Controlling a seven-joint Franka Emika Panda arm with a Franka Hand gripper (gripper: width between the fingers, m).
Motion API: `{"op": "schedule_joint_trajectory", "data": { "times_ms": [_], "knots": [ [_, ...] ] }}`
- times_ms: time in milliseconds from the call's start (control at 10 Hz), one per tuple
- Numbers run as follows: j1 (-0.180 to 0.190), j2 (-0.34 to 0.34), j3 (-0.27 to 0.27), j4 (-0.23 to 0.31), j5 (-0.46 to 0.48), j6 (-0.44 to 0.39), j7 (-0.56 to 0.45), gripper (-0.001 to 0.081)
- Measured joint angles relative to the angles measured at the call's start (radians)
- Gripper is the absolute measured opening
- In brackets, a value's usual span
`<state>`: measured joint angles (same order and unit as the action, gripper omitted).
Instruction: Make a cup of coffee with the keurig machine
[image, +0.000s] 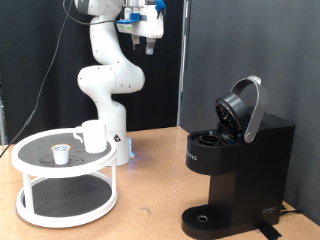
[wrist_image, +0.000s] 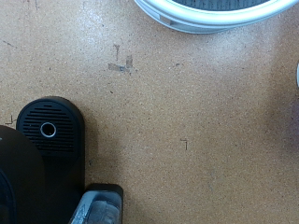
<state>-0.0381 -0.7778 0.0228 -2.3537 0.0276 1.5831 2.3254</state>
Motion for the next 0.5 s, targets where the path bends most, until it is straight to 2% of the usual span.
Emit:
{"op": "schedule_joint_trajectory", "data": {
  "times_ms": [200, 500],
  "knots": [
    [-0.007, 0.000, -0.016, 0.000, -0.003, -0.007, -0.015, 0.0734],
    [-0.042, -0.006, -0.100, 0.000, -0.038, -0.008, -0.099, 0.0734]
  ]
}}
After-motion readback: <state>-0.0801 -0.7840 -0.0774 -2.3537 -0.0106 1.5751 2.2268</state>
